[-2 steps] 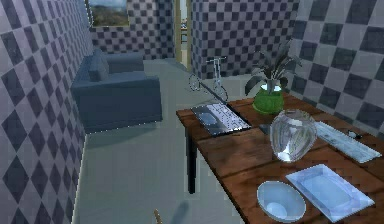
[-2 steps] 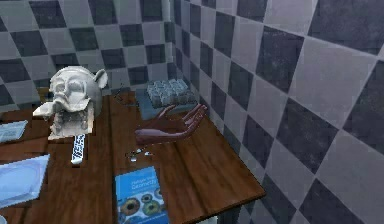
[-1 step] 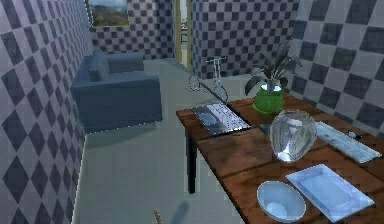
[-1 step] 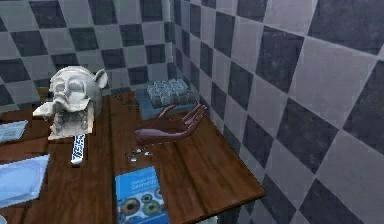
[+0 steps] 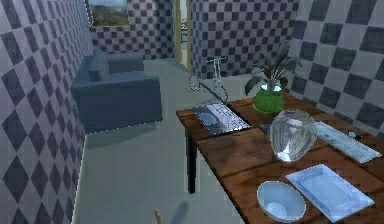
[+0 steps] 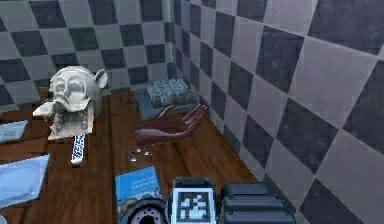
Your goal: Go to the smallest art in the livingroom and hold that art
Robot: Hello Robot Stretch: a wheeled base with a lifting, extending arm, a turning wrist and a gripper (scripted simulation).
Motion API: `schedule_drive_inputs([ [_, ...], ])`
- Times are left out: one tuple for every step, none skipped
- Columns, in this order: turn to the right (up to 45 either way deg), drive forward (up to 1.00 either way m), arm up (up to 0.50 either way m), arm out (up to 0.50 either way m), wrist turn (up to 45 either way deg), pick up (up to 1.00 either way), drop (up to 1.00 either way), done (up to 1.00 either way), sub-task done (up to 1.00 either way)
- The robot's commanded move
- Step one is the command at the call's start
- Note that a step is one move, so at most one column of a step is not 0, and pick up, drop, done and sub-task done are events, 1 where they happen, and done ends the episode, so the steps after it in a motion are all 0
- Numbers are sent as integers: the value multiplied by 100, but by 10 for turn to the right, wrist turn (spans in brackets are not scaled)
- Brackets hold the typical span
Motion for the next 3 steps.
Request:
schedule_drive_inputs([
  [0,0,0,44,0,0,0,0,0],
  [0,0,0,0,450,0,0,0,0],
  [0,0,0,0,450,0,0,0,0],
])
